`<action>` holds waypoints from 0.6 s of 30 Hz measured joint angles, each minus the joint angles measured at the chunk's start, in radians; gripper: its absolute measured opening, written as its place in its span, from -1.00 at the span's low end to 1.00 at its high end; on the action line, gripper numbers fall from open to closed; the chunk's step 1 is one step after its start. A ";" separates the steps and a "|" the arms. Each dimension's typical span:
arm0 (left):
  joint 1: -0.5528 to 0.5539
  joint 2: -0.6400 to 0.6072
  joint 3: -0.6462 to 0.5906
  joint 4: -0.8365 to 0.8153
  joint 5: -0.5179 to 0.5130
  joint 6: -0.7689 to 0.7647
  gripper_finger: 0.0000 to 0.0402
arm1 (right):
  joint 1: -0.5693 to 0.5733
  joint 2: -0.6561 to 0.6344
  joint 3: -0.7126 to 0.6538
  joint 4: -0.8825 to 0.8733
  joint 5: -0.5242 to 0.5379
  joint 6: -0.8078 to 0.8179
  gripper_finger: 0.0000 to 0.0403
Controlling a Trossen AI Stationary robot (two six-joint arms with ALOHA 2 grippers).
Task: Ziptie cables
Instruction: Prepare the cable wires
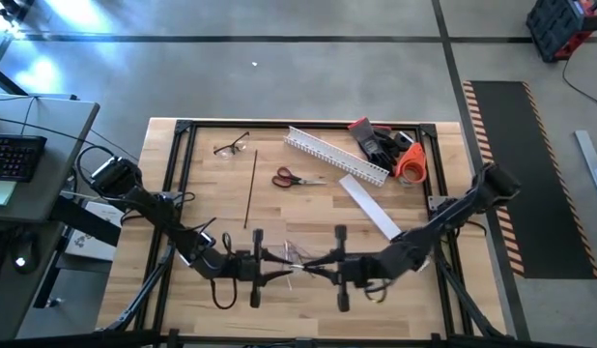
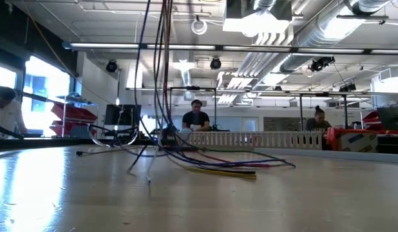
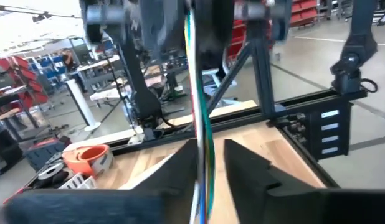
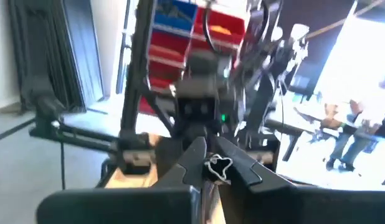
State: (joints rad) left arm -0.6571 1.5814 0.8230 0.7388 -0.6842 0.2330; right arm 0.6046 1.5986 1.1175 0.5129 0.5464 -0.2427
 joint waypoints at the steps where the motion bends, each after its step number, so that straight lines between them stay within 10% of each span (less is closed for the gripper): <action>1: 0.009 0.000 0.000 0.000 -0.002 0.005 -0.51 | 0.005 -0.016 0.000 -0.008 0.000 -0.003 -0.98; 13: 0.105 0.060 0.034 0.008 0.109 0.093 0.19 | 0.014 -0.061 0.000 -0.095 0.062 -0.002 -0.99; 18: 0.031 0.042 0.066 -0.109 -0.306 0.293 0.20 | 0.025 -0.063 0.000 -0.174 0.200 0.003 -0.99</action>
State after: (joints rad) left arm -0.6266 1.6230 0.8893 0.6303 -0.9901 0.5260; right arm 0.6292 1.5352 1.1175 0.3394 0.7467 -0.2396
